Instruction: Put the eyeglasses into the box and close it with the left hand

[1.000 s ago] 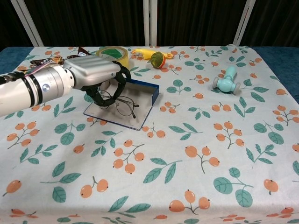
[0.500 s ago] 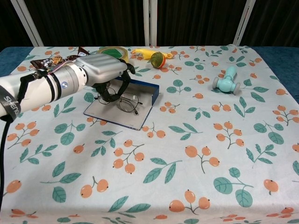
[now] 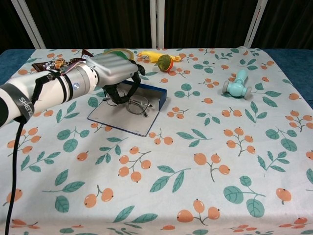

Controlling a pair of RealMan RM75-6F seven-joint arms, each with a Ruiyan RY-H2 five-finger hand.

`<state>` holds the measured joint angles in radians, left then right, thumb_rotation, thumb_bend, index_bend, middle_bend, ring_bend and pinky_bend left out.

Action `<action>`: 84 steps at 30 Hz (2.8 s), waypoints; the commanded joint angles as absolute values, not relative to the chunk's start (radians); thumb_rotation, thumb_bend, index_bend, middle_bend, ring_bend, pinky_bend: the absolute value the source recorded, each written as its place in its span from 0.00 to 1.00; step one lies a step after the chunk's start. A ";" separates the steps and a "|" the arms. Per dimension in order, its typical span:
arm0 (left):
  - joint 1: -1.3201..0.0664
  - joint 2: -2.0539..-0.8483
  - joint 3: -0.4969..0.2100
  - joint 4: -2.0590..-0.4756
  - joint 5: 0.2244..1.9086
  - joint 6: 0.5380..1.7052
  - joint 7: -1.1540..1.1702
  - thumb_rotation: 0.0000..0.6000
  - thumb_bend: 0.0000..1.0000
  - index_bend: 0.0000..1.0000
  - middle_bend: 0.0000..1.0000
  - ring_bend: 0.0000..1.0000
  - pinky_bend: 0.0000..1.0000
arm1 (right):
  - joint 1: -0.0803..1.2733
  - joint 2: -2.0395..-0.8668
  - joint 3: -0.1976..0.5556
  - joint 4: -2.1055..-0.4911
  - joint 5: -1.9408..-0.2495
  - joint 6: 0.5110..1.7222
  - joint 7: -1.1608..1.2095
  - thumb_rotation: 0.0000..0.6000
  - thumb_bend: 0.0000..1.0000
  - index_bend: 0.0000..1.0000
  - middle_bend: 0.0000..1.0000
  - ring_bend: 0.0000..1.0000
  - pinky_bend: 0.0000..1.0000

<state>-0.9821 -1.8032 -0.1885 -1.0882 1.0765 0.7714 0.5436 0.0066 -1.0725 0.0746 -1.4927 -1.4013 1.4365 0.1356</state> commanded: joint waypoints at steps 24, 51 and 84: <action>-0.998 -1.826 -0.174 -1.016 1.182 0.796 0.423 1.00 0.38 0.15 0.07 0.08 0.19 | 0.018 -1.064 0.081 -1.505 -1.383 1.412 0.125 1.00 0.33 0.00 0.00 0.00 0.00; -0.735 -1.567 -0.037 -1.480 1.262 1.070 0.411 1.00 0.16 0.04 0.06 0.08 0.19 | 0.018 -1.066 0.080 -1.506 -1.390 1.417 0.128 1.00 0.33 0.00 0.00 0.00 0.00; -0.667 -1.780 -0.020 -1.187 1.426 1.086 0.322 1.00 0.13 0.04 0.05 0.07 0.19 | 0.013 -1.051 0.078 -1.532 -1.398 1.432 0.114 1.00 0.33 0.00 0.00 0.00 0.00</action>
<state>-0.6649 -1.7743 -0.0169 -1.1932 1.4241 1.0901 0.3259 0.0132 -1.0507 0.0781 -1.5323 -1.3987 1.4325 0.1140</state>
